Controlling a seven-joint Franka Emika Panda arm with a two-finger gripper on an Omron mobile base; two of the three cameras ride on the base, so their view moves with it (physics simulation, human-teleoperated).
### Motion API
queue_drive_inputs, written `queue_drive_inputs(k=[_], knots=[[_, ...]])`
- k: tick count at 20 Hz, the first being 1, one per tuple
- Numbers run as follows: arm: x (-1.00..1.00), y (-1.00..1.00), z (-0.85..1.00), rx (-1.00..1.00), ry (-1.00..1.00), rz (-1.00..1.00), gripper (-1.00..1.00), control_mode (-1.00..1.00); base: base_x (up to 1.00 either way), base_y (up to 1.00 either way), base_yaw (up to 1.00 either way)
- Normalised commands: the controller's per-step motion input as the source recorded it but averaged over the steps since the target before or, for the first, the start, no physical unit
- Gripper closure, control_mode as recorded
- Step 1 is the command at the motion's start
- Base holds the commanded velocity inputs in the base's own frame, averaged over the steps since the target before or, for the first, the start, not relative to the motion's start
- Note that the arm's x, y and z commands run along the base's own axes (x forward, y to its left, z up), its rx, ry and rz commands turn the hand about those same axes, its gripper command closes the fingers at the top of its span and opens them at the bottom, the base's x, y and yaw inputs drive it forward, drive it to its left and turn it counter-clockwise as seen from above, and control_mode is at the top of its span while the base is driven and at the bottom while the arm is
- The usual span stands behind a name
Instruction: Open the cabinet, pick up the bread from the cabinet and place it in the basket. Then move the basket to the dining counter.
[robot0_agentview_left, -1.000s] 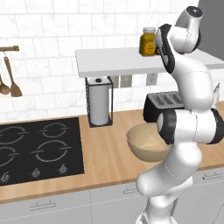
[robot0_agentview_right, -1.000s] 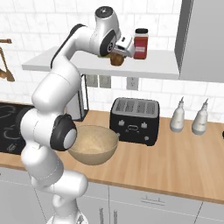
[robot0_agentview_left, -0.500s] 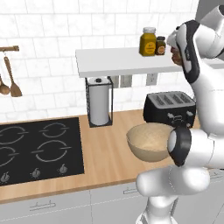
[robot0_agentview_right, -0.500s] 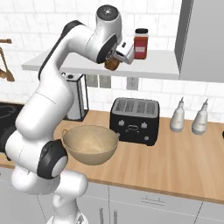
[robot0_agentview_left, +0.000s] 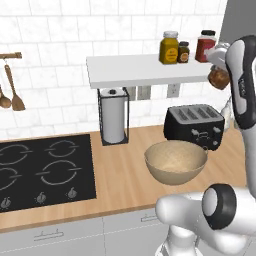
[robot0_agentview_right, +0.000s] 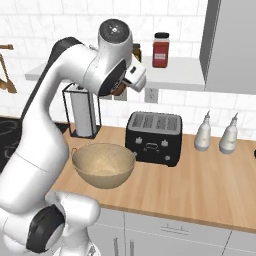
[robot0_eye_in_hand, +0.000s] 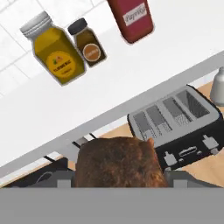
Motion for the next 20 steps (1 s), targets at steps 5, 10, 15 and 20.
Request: queue_drive_inputs(k=[5,10,15,20], knots=[[-1.00,0.29,-0.30,0.04,0.00,0.00,1.00,-1.00,0.00,0.00,0.00],[-1.00,0.68,-0.91,0.01,0.01,-0.02,1.00,-1.00,0.00,0.00,0.00],[-0.42,0.93,-1.00,-0.01,0.12,-0.17,1.00,-1.00,0.00,0.00,0.00],[0.84,0.59,-1.00,-0.07,0.19,-0.24,1.00,-1.00,0.00,0.00,0.00]])
